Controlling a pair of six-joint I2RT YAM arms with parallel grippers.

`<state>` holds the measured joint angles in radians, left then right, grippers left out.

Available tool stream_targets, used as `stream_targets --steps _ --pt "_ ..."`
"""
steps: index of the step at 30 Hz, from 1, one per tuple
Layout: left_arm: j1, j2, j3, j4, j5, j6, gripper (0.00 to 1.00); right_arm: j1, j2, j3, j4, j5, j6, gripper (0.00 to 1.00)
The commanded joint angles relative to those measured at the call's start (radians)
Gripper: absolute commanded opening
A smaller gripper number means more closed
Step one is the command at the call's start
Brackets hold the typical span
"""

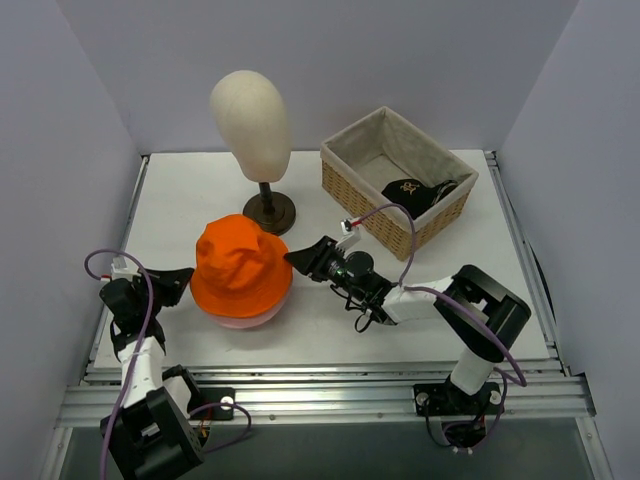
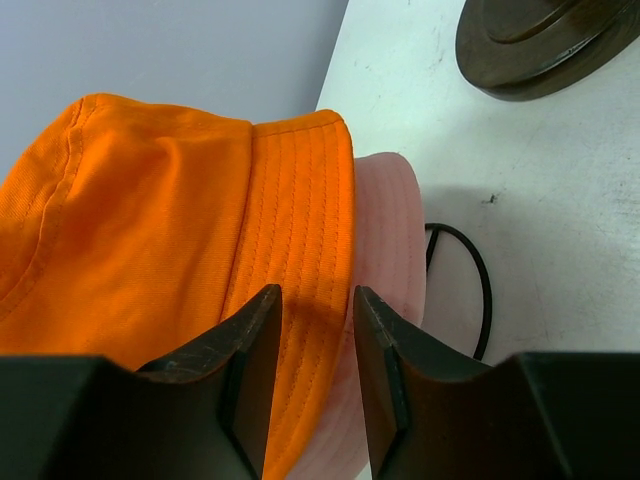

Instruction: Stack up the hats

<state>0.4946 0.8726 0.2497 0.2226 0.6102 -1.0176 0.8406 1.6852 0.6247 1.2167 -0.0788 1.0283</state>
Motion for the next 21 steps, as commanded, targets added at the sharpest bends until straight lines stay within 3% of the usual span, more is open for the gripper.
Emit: stream_targets --steps 1,4,14,21 --pt "0.007 -0.009 -0.013 0.057 0.01 0.004 0.02 0.009 0.004 -0.013 0.101 0.017 0.012 0.31" --pt "0.007 -0.009 -0.016 0.058 0.002 0.01 0.02 0.008 0.014 -0.028 0.13 0.019 0.022 0.29" --pt "0.007 -0.027 -0.017 0.046 -0.009 0.024 0.03 0.008 0.051 -0.028 0.175 0.013 0.029 0.01" --pt "0.007 -0.053 -0.017 0.032 -0.012 0.031 0.02 0.006 0.08 -0.042 0.199 0.013 0.013 0.0"
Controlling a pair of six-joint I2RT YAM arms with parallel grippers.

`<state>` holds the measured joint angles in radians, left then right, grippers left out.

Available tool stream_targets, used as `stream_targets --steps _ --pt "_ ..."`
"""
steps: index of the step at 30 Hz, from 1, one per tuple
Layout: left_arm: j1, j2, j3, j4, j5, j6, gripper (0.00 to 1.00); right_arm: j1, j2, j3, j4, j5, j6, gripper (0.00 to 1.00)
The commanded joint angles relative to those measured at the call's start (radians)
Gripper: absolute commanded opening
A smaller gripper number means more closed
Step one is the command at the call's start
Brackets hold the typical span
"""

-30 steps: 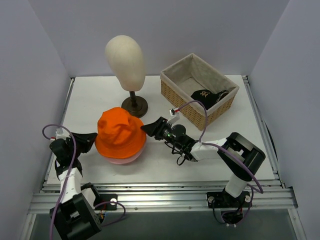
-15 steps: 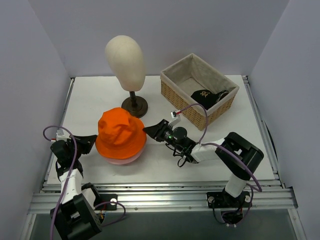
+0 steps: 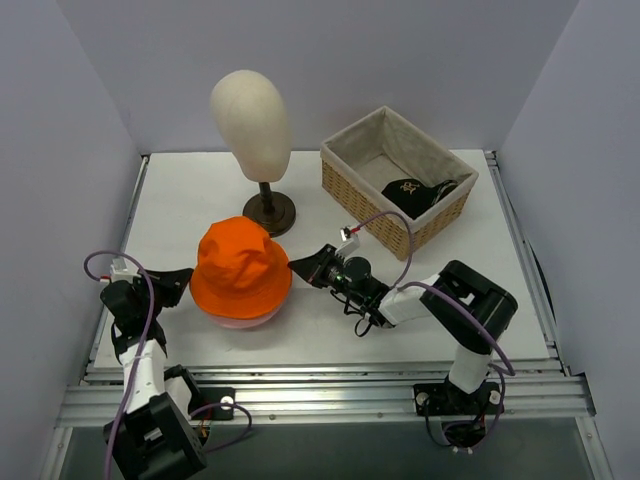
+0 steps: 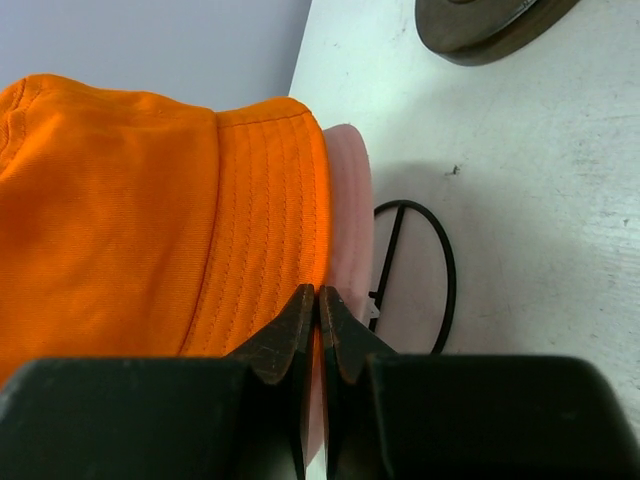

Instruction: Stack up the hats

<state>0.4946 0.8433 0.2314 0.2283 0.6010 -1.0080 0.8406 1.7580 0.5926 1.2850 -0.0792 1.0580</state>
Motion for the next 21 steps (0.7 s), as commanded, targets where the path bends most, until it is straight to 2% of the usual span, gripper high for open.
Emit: stream_targets --steps 1,9,21 --pt "0.007 -0.03 0.002 0.023 -0.007 0.023 0.02 0.006 0.012 -0.011 0.131 0.013 -0.016 0.0" --pt "0.007 -0.05 -0.001 -0.006 -0.035 0.051 0.02 0.005 0.047 -0.008 0.139 0.013 -0.036 0.0" --pt "0.007 0.019 -0.02 0.045 -0.06 0.083 0.02 0.005 0.069 0.036 0.068 0.024 -0.072 0.0"
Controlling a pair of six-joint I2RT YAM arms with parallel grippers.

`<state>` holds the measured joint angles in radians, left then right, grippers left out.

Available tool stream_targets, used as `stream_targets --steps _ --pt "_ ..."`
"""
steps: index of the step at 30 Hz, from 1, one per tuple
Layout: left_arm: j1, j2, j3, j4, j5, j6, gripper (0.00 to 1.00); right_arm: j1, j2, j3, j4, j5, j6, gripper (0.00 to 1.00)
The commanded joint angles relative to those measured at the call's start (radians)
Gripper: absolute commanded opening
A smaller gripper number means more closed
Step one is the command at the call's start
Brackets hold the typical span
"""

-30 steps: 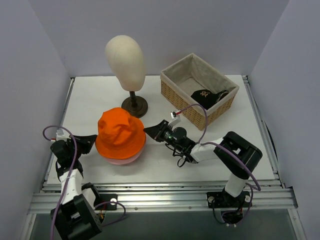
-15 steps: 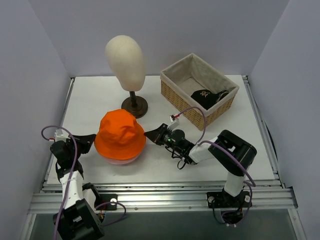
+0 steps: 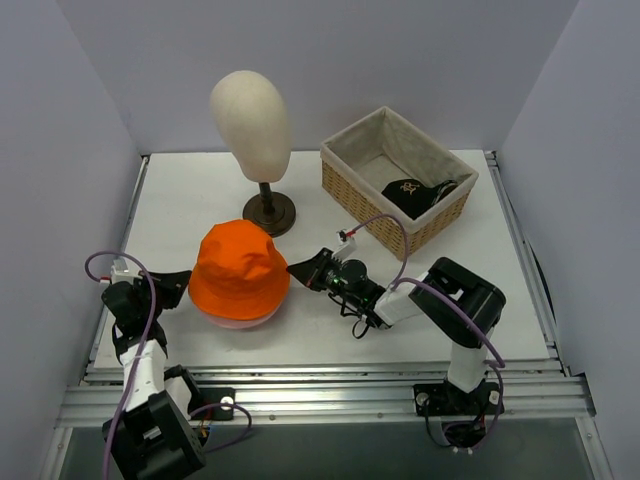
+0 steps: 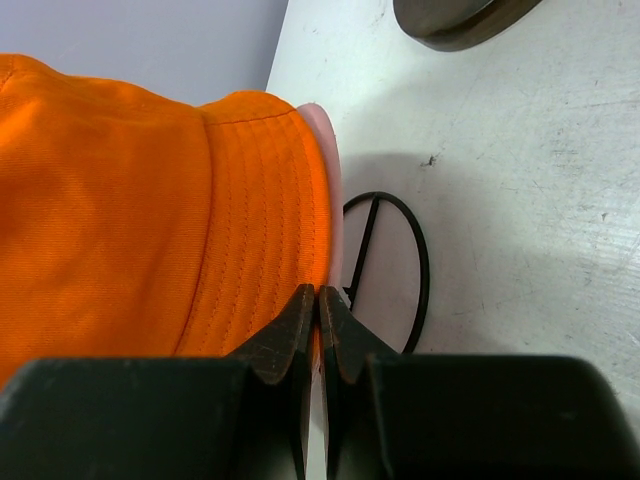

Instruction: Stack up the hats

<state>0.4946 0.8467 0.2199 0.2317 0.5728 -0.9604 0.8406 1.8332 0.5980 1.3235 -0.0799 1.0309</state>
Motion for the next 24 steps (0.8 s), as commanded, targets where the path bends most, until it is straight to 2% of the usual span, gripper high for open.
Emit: stream_targets --steps 1,5,9,11,16,18,19,24 --pt "0.007 0.017 -0.008 0.046 -0.031 0.035 0.02 0.005 -0.014 0.031 0.017 0.029 -0.049 0.0" --pt "0.007 0.014 -0.016 0.077 -0.022 0.025 0.03 0.008 -0.043 0.034 -0.027 0.038 -0.075 0.0" --pt "0.007 -0.014 -0.016 0.072 -0.022 0.015 0.02 0.017 -0.124 0.029 -0.144 0.095 -0.139 0.17" --pt "0.007 -0.021 -0.013 0.066 -0.024 0.015 0.02 0.022 -0.195 0.025 -0.254 0.171 -0.164 0.24" --pt "0.007 -0.041 -0.004 0.044 -0.022 0.015 0.02 0.063 -0.377 0.009 -0.491 0.327 -0.286 0.28" --pt "0.007 -0.047 -0.005 0.044 -0.021 0.009 0.02 0.11 -0.423 0.046 -0.582 0.45 -0.35 0.28" --pt "0.007 -0.047 -0.007 0.046 -0.021 0.008 0.02 0.171 -0.458 0.061 -0.651 0.491 -0.417 0.28" --pt "0.006 -0.052 -0.01 0.05 -0.019 0.0 0.02 0.408 -0.493 0.141 -0.69 0.649 -0.681 0.33"
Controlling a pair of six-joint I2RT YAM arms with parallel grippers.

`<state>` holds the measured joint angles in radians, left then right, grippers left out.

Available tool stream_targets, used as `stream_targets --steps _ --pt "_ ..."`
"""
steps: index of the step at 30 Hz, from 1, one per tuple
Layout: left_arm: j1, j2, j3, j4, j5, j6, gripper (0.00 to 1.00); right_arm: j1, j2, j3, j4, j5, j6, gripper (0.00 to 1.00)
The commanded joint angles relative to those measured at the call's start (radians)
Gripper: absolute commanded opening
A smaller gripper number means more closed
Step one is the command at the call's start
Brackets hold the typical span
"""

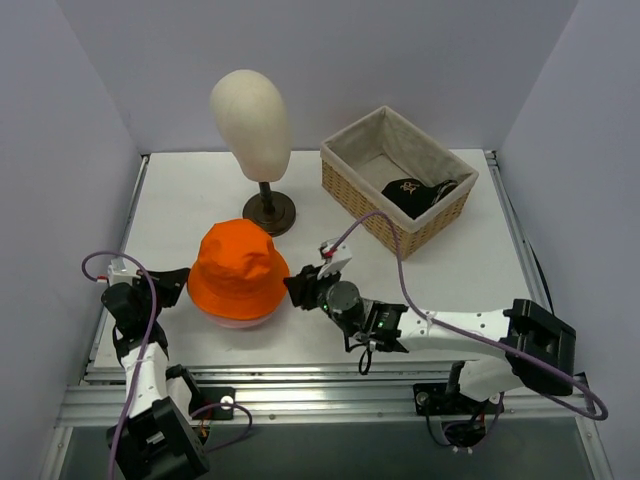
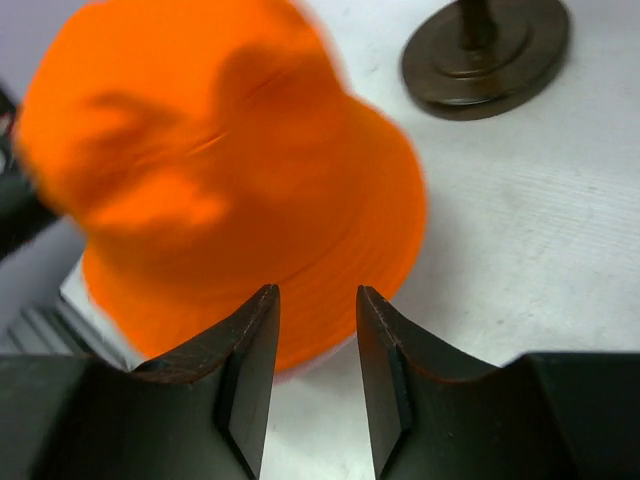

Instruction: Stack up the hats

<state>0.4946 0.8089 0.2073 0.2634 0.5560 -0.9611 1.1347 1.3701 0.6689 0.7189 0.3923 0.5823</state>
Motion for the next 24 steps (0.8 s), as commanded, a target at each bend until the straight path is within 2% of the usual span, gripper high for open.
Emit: stream_targets --steps 1,6,12,24 --pt "0.007 -0.014 0.001 0.02 -0.002 -0.001 0.02 0.179 -0.014 0.086 -0.099 0.201 -0.269 0.34" --pt "0.006 -0.019 -0.003 0.025 0.002 -0.004 0.02 0.293 0.087 0.195 -0.148 0.23 -0.476 0.38" --pt "0.006 -0.017 0.0 0.02 0.007 -0.004 0.02 0.414 0.259 0.336 -0.154 0.307 -0.639 0.42" --pt "0.005 -0.01 -0.008 0.033 0.015 -0.007 0.02 0.473 0.435 0.426 -0.047 0.407 -0.855 0.45"
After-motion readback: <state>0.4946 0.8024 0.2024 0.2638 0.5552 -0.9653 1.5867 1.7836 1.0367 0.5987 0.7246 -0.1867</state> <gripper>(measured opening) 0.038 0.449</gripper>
